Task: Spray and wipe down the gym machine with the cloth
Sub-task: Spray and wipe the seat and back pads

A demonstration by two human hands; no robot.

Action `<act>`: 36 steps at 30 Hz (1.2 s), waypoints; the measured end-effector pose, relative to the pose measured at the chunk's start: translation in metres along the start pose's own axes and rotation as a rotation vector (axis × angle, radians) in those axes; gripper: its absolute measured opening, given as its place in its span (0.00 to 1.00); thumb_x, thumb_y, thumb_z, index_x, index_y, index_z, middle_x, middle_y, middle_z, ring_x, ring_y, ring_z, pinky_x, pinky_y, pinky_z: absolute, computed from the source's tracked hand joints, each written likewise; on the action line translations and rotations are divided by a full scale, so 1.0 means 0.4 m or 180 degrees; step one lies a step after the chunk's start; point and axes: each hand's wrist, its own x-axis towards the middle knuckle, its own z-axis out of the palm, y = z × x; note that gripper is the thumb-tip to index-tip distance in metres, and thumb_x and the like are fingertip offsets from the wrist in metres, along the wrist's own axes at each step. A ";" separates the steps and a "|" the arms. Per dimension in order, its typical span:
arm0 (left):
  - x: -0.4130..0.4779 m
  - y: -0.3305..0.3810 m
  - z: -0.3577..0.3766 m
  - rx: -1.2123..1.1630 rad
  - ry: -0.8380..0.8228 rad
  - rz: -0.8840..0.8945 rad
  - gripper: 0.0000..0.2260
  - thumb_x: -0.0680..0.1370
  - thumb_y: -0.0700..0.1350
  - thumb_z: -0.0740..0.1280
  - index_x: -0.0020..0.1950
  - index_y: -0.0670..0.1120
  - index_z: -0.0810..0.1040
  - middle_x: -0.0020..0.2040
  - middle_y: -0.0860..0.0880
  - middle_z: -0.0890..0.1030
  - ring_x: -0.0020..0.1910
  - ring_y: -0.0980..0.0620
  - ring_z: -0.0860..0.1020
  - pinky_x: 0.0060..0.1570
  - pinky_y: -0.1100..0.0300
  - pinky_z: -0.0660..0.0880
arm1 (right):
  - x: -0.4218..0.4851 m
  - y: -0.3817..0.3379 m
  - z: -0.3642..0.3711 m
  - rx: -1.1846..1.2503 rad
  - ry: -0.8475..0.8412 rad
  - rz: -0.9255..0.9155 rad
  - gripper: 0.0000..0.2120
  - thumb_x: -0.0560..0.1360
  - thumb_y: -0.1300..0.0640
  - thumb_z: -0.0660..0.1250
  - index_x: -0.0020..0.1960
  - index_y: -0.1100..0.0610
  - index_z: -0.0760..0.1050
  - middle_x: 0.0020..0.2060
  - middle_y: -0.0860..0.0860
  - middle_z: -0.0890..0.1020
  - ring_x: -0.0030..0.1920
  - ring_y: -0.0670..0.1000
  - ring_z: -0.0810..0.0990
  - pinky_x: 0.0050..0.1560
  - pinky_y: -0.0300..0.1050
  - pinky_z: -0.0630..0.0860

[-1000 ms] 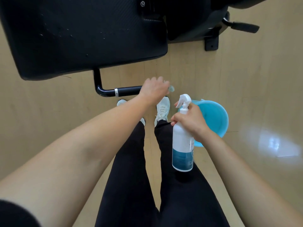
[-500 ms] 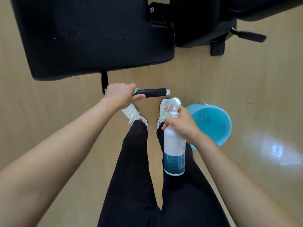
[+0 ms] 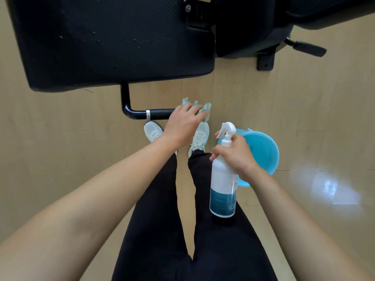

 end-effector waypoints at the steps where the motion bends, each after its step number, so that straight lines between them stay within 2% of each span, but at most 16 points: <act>1: -0.037 0.004 -0.013 -0.0361 0.0287 -0.0129 0.19 0.73 0.34 0.72 0.62 0.47 0.81 0.54 0.47 0.83 0.49 0.42 0.79 0.45 0.51 0.74 | 0.001 -0.001 0.003 -0.0006 0.0004 -0.0010 0.20 0.70 0.67 0.69 0.58 0.52 0.77 0.30 0.49 0.85 0.34 0.42 0.81 0.42 0.43 0.73; 4: -0.155 0.053 -0.071 -0.1928 0.0705 -0.1256 0.14 0.81 0.40 0.64 0.65 0.45 0.81 0.50 0.49 0.82 0.47 0.48 0.79 0.45 0.55 0.75 | 0.003 -0.007 0.016 0.0059 0.0006 -0.0045 0.19 0.70 0.67 0.68 0.57 0.52 0.76 0.32 0.52 0.86 0.40 0.49 0.84 0.44 0.44 0.76; 7: -0.208 0.084 -0.104 -0.4035 0.0769 -0.3546 0.11 0.85 0.45 0.63 0.65 0.48 0.80 0.52 0.53 0.83 0.49 0.53 0.81 0.48 0.61 0.77 | -0.001 -0.016 0.031 0.0127 -0.0046 -0.0050 0.20 0.69 0.68 0.69 0.57 0.52 0.77 0.41 0.58 0.88 0.44 0.55 0.85 0.44 0.45 0.78; 9: -0.198 0.083 -0.124 -0.5386 0.1075 -0.4616 0.12 0.84 0.50 0.64 0.65 0.48 0.79 0.58 0.49 0.84 0.57 0.50 0.83 0.52 0.59 0.78 | -0.004 -0.023 0.039 0.0114 -0.0074 -0.0053 0.21 0.68 0.69 0.70 0.58 0.53 0.78 0.44 0.59 0.87 0.42 0.53 0.83 0.40 0.43 0.78; 12: -0.152 0.073 -0.150 -0.6870 0.1592 -0.4929 0.23 0.81 0.59 0.66 0.70 0.47 0.77 0.66 0.47 0.81 0.63 0.47 0.81 0.61 0.57 0.76 | -0.010 -0.030 0.045 0.0030 -0.0070 -0.0076 0.21 0.69 0.68 0.71 0.59 0.53 0.78 0.41 0.53 0.85 0.40 0.49 0.80 0.38 0.41 0.77; 15: -0.084 0.039 -0.168 -0.7718 0.2274 -0.5133 0.30 0.75 0.63 0.72 0.70 0.45 0.75 0.67 0.44 0.79 0.64 0.44 0.79 0.69 0.48 0.72 | -0.007 -0.025 0.041 -0.0018 -0.0054 -0.0111 0.20 0.70 0.68 0.70 0.59 0.53 0.78 0.39 0.52 0.85 0.40 0.48 0.81 0.39 0.42 0.76; 16: -0.066 0.025 -0.170 -0.7847 0.2414 -0.5176 0.30 0.75 0.63 0.72 0.66 0.43 0.76 0.60 0.44 0.81 0.59 0.45 0.80 0.72 0.45 0.70 | -0.007 -0.022 0.039 -0.0036 -0.0055 -0.0123 0.19 0.71 0.68 0.70 0.59 0.53 0.77 0.38 0.52 0.86 0.40 0.48 0.82 0.40 0.42 0.76; 18: -0.033 0.012 -0.171 -0.7873 0.2311 -0.5308 0.28 0.76 0.66 0.68 0.49 0.39 0.77 0.35 0.49 0.77 0.34 0.51 0.77 0.73 0.46 0.65 | -0.007 -0.016 0.036 -0.0073 -0.0035 -0.0134 0.19 0.71 0.67 0.69 0.58 0.52 0.78 0.37 0.51 0.86 0.42 0.49 0.83 0.42 0.43 0.76; 19: -0.020 0.010 -0.168 -0.7802 0.2172 -0.5409 0.27 0.77 0.66 0.66 0.43 0.40 0.76 0.29 0.52 0.69 0.25 0.53 0.69 0.72 0.48 0.65 | -0.007 -0.013 0.036 -0.0100 -0.0015 -0.0141 0.19 0.71 0.67 0.70 0.58 0.52 0.78 0.37 0.50 0.85 0.42 0.49 0.83 0.42 0.43 0.76; 21: 0.009 0.016 -0.159 -0.7622 0.2025 -0.5531 0.23 0.80 0.63 0.65 0.38 0.44 0.75 0.30 0.54 0.67 0.20 0.55 0.62 0.65 0.56 0.69 | -0.008 -0.009 0.036 -0.0138 0.0018 -0.0152 0.19 0.70 0.67 0.71 0.58 0.53 0.78 0.37 0.47 0.82 0.41 0.46 0.79 0.40 0.43 0.74; 23: 0.042 0.034 -0.142 -0.7517 0.2070 -0.5571 0.19 0.81 0.58 0.66 0.37 0.47 0.74 0.35 0.53 0.73 0.22 0.57 0.65 0.59 0.64 0.74 | -0.009 -0.005 0.036 -0.0140 0.0032 -0.0164 0.18 0.70 0.67 0.72 0.57 0.53 0.78 0.35 0.44 0.80 0.39 0.45 0.78 0.39 0.43 0.73; 25: 0.066 0.060 -0.115 -0.7475 0.1890 -0.5580 0.14 0.82 0.54 0.67 0.41 0.47 0.76 0.39 0.51 0.78 0.29 0.56 0.72 0.59 0.62 0.77 | -0.008 -0.001 0.033 -0.0137 0.0059 -0.0184 0.19 0.69 0.68 0.72 0.57 0.53 0.78 0.33 0.44 0.80 0.39 0.47 0.79 0.40 0.43 0.74; 27: 0.077 0.085 -0.088 -0.7516 0.1553 -0.5479 0.09 0.82 0.50 0.69 0.47 0.46 0.78 0.46 0.48 0.79 0.37 0.55 0.78 0.48 0.63 0.80 | -0.009 0.006 0.028 -0.0125 0.0063 -0.0193 0.19 0.69 0.68 0.71 0.56 0.53 0.78 0.32 0.47 0.83 0.40 0.49 0.81 0.42 0.45 0.76; 28: 0.080 0.091 -0.080 -0.7563 0.1407 -0.5388 0.07 0.82 0.47 0.70 0.50 0.45 0.78 0.49 0.47 0.80 0.43 0.54 0.81 0.48 0.63 0.81 | -0.009 0.008 0.025 -0.0121 0.0068 -0.0200 0.19 0.69 0.68 0.70 0.56 0.52 0.78 0.33 0.48 0.84 0.42 0.50 0.82 0.44 0.46 0.77; 31: 0.072 0.074 -0.078 -0.7528 0.1364 -0.5325 0.07 0.80 0.41 0.72 0.53 0.41 0.76 0.53 0.43 0.80 0.63 0.45 0.81 0.66 0.51 0.77 | -0.006 0.017 0.014 -0.0135 0.0088 -0.0207 0.19 0.70 0.66 0.70 0.58 0.51 0.77 0.34 0.50 0.86 0.44 0.51 0.84 0.48 0.48 0.79; 36: 0.007 -0.039 -0.113 -0.7221 0.1931 -0.5159 0.03 0.80 0.41 0.71 0.49 0.44 0.78 0.47 0.44 0.83 0.52 0.47 0.82 0.67 0.54 0.75 | 0.003 0.018 0.020 -0.0116 0.0107 -0.0243 0.19 0.69 0.66 0.70 0.57 0.50 0.78 0.37 0.52 0.87 0.46 0.53 0.84 0.50 0.50 0.80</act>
